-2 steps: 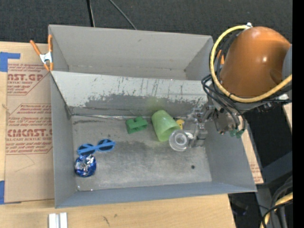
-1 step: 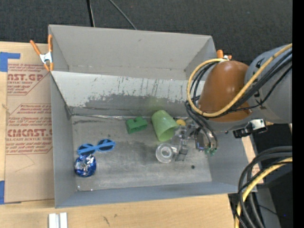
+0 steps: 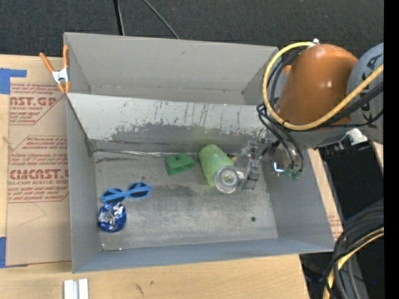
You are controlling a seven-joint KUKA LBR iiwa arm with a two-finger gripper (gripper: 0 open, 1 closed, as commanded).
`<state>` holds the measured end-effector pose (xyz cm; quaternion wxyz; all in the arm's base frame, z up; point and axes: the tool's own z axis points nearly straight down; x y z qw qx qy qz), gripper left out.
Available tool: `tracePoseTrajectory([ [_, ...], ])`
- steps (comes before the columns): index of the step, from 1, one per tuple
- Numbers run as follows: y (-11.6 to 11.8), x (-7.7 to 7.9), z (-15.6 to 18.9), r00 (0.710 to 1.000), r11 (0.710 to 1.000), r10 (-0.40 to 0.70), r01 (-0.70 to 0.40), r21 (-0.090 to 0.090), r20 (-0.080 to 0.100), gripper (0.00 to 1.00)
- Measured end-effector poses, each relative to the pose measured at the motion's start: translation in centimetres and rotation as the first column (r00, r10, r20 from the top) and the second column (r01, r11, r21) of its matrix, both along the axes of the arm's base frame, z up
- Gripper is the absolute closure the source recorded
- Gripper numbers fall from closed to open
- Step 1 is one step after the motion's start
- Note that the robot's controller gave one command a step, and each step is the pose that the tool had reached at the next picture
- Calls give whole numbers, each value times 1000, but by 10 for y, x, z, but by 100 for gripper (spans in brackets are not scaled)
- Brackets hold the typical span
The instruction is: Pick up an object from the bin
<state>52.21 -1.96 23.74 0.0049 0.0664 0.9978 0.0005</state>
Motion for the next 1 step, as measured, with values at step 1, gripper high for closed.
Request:
tracePoseTrajectory([
  [1,-14,42,-80,995,995,-99,99,0,-12,100],
])
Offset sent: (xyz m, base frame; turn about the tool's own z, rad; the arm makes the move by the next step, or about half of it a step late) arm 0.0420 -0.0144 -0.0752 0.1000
